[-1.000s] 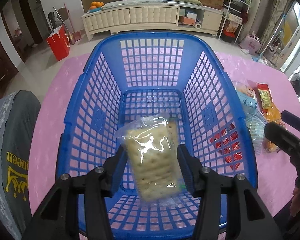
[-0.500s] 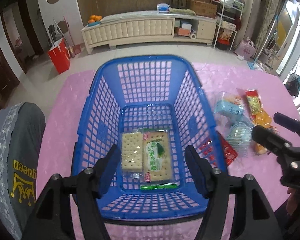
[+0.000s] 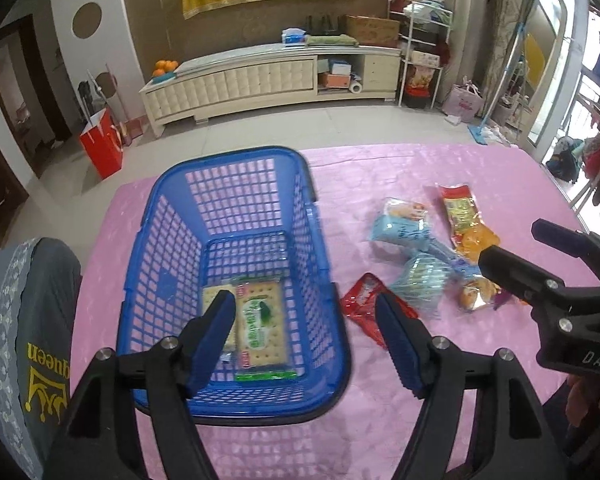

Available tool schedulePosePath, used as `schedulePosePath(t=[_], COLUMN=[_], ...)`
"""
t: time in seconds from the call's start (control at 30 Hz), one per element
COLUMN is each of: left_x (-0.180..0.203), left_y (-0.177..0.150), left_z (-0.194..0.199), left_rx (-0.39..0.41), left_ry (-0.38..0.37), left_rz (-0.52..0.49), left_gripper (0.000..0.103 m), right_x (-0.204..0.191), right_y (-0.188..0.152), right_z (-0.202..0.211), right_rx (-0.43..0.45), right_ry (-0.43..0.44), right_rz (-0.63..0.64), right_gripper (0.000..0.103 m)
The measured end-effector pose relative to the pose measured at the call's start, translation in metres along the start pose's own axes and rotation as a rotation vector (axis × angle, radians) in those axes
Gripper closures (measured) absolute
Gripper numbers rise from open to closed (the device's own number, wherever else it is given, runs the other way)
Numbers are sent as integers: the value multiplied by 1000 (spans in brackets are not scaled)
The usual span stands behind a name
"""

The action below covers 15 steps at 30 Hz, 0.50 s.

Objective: Organize snacks
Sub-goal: 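Grasp a blue striped snack bag with the left gripper while the right grasps a cake pack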

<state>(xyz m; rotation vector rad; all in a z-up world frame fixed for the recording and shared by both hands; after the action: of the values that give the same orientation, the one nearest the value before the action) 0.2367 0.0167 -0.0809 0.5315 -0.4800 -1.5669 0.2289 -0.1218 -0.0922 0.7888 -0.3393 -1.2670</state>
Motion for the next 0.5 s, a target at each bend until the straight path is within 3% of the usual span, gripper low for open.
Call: schedulePosePath(t=[0.5], left_x=[68], left_y=[18], left_z=[-29], left_rx=[-25], left_ry=[3], left_rz=[-87], left_gripper=[32], right_x=[70], right_y=[-10], right_z=[-4], right_rx=[-27], right_ry=[-42], right_rz=[-73], right_gripper=[5])
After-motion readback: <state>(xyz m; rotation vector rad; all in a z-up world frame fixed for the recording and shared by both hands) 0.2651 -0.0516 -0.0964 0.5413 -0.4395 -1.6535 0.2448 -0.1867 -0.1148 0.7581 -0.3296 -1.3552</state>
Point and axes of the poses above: each gripper's, at about its wrist camera, not at the fingertips, and z roughly against the way its jaws point, x to its right, y to its top, the point moved 3 cm from there along -z, roughly the way its jaws point, and after that the axes turned 1 degree about y, right-handed, at the moved point
